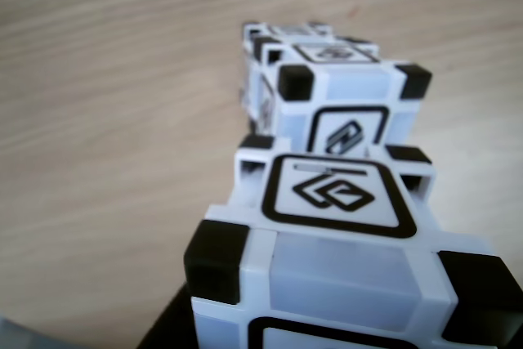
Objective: Stack cubes from left to right.
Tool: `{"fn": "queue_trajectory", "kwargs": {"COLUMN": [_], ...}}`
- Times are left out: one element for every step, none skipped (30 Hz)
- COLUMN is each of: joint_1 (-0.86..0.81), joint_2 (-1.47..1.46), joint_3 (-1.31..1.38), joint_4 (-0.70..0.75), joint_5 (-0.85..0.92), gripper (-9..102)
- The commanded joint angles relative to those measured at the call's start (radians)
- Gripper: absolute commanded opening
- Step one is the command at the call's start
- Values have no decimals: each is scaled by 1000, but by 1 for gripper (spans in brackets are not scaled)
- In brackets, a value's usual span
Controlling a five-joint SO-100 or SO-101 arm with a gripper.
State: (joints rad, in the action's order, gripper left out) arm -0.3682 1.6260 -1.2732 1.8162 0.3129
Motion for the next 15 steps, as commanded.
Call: {"fn": "queue_trajectory", "kwargs": {"joint_1": [-5, -5, -6, -6, -6, -6, -6, -6, -6, -6, -6, -6, -6, -6, -6], "joint_2": [23, 25, 26, 31, 38, 52, 69, 86, 103, 110, 107, 106, 109, 110, 110], "joint_3": [54, 54, 54, 54, 54, 54, 54, 54, 54, 54, 54, 54, 54, 54, 54], "joint_4": [12, 12, 12, 12, 12, 12, 12, 12, 12, 12, 12, 12, 12, 12, 12], "joint_5": [21, 23, 23, 18, 12, 5, -5, -14, -17, -17, -21, -20, -18, -15, -11], "gripper": [0, 0, 0, 0, 0, 0, 0, 0, 0, 0, 0, 0, 0, 0, 0]}}
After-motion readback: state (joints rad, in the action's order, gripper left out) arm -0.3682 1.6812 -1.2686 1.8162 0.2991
